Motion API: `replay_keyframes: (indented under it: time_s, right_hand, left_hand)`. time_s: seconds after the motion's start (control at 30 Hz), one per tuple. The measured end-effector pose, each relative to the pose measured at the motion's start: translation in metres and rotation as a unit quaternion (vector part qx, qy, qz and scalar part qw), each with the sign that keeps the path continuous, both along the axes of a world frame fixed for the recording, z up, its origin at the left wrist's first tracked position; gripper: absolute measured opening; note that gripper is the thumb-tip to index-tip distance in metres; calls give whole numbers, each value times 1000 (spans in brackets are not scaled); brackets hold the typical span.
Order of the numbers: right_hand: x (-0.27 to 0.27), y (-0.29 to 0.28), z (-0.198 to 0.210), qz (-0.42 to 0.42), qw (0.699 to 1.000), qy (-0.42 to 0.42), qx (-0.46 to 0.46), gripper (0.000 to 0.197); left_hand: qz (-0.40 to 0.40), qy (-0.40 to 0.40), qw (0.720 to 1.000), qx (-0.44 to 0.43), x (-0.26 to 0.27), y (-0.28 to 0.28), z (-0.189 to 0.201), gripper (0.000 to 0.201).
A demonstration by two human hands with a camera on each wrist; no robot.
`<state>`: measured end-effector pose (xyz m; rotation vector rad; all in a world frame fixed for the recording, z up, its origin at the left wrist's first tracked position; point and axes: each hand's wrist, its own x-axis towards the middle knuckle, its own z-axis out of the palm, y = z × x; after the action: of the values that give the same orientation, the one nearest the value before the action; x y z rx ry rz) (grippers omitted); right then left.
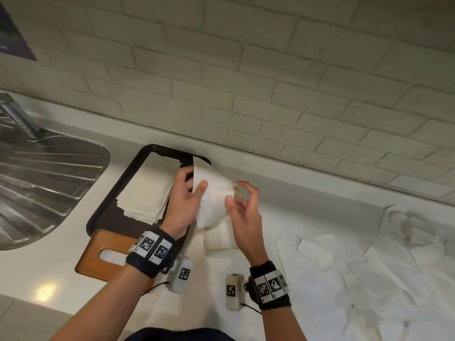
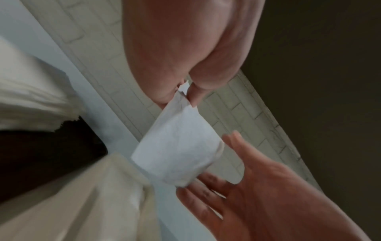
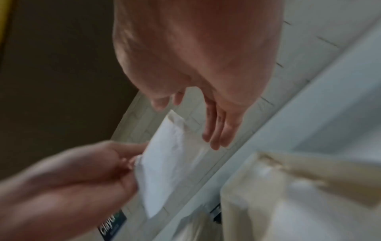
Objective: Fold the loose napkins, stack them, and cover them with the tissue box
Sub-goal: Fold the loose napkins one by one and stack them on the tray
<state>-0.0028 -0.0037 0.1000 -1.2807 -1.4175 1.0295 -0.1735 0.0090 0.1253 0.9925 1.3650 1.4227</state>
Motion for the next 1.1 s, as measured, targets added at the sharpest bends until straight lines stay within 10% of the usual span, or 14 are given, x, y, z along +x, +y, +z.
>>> replay_keyframes:
  time_s: [0.4, 0.6, 0.67, 0.8, 0.93, 1.1]
  right_hand:
    - [4, 4, -54, 10, 952, -269, -146, 33]
    - [10, -4, -50, 34, 926, -363, -94, 33]
    - [33, -4, -45, 11, 937, -344, -60, 33]
    - [122, 2, -51, -66, 949, -306, -35, 30]
    - [231, -3, -81, -73, 881, -450, -125, 63]
    - [302, -8, -102, -76, 846, -506, -150, 84]
  left_hand:
    - [-27, 348, 936, -49, 13, 25, -57, 69]
    - [-274, 642, 694, -177, 35, 26, -74, 82]
    - [-313, 648, 659, -220, 40, 24, -80, 93]
    - [-216, 633, 729, -145, 51, 14, -74, 85]
    - [-122, 571, 801, 131, 103, -2, -63, 40]
    - [-278, 543, 792, 31, 198, 4, -73, 24]
